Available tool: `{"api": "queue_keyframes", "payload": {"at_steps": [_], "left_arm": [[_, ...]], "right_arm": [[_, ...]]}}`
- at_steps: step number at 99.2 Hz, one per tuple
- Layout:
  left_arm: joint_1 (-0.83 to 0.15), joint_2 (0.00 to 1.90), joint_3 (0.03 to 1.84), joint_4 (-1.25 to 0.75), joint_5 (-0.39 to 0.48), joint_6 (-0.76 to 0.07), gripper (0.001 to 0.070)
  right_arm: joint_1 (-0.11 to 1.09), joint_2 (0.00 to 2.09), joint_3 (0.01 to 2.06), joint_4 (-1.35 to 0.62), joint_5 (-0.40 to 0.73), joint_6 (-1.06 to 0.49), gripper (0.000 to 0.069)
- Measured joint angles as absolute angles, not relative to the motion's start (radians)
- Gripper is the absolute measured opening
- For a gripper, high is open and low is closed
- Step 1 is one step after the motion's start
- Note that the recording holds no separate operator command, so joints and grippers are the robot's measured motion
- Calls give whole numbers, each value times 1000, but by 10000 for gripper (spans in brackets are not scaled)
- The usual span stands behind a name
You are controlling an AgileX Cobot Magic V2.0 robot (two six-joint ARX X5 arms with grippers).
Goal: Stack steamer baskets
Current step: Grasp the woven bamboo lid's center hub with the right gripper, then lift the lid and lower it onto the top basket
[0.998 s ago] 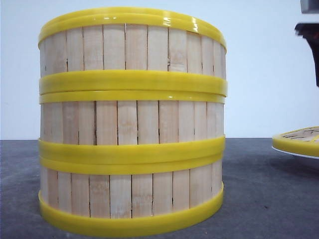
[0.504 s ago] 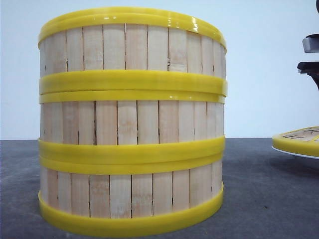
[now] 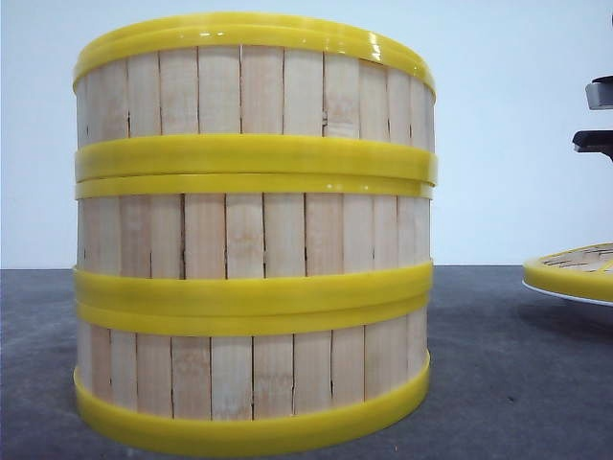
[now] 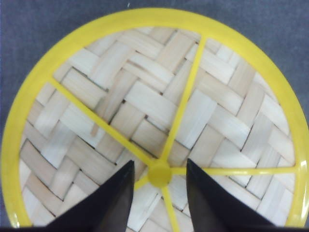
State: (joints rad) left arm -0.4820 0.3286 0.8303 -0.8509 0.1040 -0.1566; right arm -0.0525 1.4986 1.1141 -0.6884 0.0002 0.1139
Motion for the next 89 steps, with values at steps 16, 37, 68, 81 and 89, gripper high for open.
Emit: {"api": "queue_keyframes", "payload": {"at_steps": [16, 37, 68, 81, 89], "left_arm": [[-482, 329, 830, -848, 104, -151, 302], [-482, 328, 830, -848, 104, -150, 302], [-482, 328, 830, -848, 104, -150, 302], [-482, 329, 830, -848, 104, -150, 302], [-482, 328, 830, -848, 104, -150, 302]], "right_arm": [[-54, 1506, 1114, -688, 0, 114, 183], [-54, 1520, 1115, -685, 1, 124, 133], [-56, 1522, 1116, -691, 0, 136, 55], [-56, 1522, 1116, -691, 0, 136, 55], [-56, 1521, 1122, -699, -1, 136, 55]]}}
